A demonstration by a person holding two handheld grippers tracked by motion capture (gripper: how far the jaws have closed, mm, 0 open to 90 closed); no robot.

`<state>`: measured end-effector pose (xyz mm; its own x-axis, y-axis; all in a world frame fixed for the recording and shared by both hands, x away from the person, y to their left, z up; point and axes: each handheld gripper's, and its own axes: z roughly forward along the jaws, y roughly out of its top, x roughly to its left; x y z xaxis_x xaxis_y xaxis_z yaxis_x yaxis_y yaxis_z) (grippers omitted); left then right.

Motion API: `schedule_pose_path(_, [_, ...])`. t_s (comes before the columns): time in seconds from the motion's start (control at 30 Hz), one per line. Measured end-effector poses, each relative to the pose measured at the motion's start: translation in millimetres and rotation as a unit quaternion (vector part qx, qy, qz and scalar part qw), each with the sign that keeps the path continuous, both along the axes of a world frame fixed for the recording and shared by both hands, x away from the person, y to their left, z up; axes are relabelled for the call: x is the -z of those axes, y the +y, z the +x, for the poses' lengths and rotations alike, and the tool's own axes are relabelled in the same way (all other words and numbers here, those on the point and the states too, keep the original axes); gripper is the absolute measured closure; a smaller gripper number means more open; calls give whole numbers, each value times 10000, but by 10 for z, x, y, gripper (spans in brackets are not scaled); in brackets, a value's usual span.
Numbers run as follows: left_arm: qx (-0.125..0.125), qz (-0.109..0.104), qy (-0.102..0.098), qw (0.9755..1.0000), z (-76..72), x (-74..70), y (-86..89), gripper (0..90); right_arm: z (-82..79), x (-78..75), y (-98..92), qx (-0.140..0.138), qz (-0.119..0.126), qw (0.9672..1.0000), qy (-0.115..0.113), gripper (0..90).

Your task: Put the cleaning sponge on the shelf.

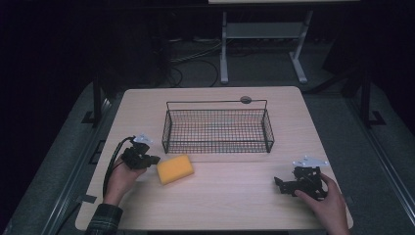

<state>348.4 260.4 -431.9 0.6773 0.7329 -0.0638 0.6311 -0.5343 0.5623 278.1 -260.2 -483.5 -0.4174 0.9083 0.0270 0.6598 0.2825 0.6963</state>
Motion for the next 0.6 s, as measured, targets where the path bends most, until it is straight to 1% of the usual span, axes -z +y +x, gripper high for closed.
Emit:
schedule_pose_path(0.03, [-33,-21,26,10000,-26,9,5,897,0,0,0,0,-1,10000,0,0])
schedule_pose_path(0.23, [-26,-16,94,10000,-81,26,4,897,0,0,-1,-2,-2,10000,-2,0])
schedule_pose_path(0.27, [6,13,101,9999,-89,22,6,897,0,0,-1,-2,-2,10000,-2,0])
schedule_pose_path(0.47, [-27,-29,107,9999,-144,15,-3,896,0,0,0,2,1,10000,-1,0])
schedule_pose_path(0.5, [-16,-50,150,9999,-163,20,-4,897,0,0,0,1,0,10000,-2,0])
schedule_pose_path(0.53, [-7,-46,135,9999,-170,23,-3,897,0,0,-1,-1,-2,10000,-2,0])
schedule_pose_path(0.6, [4,-39,173,9998,-190,23,-1,897,0,0,0,0,-1,10000,-2,0])
